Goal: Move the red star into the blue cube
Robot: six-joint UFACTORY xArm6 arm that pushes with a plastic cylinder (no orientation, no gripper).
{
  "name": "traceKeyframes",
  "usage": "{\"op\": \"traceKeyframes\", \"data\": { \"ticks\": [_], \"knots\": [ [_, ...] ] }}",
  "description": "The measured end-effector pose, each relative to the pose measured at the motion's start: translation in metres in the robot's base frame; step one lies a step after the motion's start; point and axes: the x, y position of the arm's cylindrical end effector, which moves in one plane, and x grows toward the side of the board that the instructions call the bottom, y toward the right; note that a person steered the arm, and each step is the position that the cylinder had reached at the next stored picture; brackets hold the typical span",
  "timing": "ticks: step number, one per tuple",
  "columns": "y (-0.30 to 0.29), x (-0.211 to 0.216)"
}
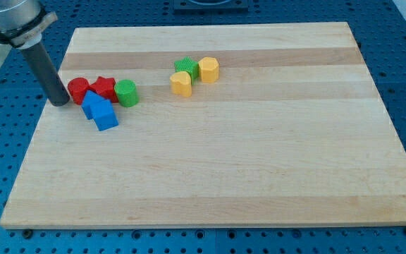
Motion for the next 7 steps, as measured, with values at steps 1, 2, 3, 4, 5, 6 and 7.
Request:
{"op": "traceKeyframes", "data": {
  "ticks": [1, 2, 3, 4, 5, 6, 7],
  "knots": [
    [-0.004, -0.016],
    [-0.004, -0.040],
    [0.001, -0.045],
    [0.019, -0.045],
    [0.041, -0.045],
    [0.059, -0.045],
    [0.072, -0.044]
  ]
}}
